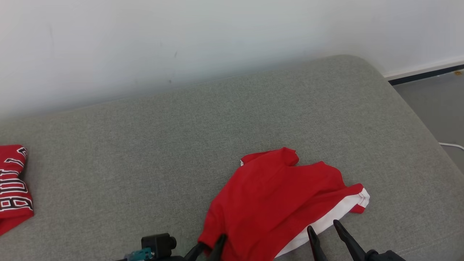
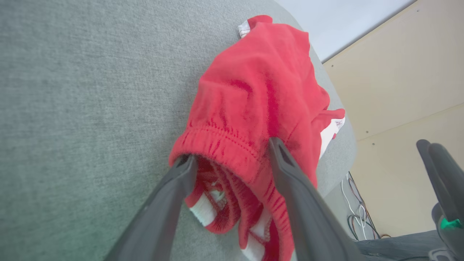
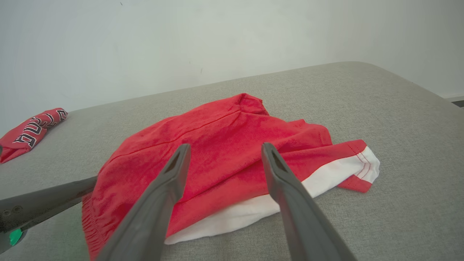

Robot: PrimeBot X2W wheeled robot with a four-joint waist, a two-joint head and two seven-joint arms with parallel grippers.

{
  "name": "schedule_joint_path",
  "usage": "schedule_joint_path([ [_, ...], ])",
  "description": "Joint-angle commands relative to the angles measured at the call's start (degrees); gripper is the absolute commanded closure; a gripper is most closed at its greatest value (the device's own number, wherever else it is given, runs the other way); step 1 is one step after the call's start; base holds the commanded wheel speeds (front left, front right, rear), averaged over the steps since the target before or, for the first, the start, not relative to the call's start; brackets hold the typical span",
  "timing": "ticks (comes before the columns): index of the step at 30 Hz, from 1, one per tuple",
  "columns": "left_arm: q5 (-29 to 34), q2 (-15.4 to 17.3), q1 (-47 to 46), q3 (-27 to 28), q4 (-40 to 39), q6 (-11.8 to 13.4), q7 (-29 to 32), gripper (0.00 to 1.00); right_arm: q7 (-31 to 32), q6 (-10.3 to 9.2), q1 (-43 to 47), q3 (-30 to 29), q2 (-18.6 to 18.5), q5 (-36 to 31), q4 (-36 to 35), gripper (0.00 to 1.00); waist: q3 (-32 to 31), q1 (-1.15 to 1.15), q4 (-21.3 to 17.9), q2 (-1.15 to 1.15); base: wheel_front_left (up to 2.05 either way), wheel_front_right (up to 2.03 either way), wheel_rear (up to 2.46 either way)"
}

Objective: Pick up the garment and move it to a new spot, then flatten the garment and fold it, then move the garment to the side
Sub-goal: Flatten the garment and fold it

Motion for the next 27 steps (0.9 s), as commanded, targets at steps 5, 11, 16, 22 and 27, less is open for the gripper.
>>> schedule_joint_path([
  [5,3.59,1.45,-4.04,-0.48,2.22,0.43,-2.92,1.0,-0.51,-0.14,-0.8,0.11,0.21,0.27,0.16,0.0,0.45,-0.01,0.0,0.0,0.0,0.0,0.0],
  [11,6.98,3.47,-10.13,0.46,5.62,1.82,-6.01,1.0,-0.63,-0.14,-1.34,0.03,0.3,-0.09,-0.21,0.0,1.49,-0.01,0.44,0.0,0.0,0.0,0.0],
  [16,7.03,4.67,-16.31,1.86,11.02,2.03,-5.54,1.0,-0.74,-0.14,-1.99,0.59,0.45,-0.23,-0.25,0.0,2.63,-0.01,0.61,0.0,0.0,0.0,0.0],
  [22,5.21,5.4,-22.48,4.57,17.91,2.7,-5.84,1.0,-0.78,-0.14,-3.02,1.75,0.5,0.01,-0.02,0.0,3.99,-0.01,0.09,0.0,0.0,0.0,0.0],
  [27,4.89,5.47,-25.81,5.81,21.88,2.38,-7.51,0.0,-0.7,-0.14,-3.35,1.97,0.32,0.31,0.2,0.0,4.64,-0.01,0.15,0.0,0.0,0.0,0.0],
])
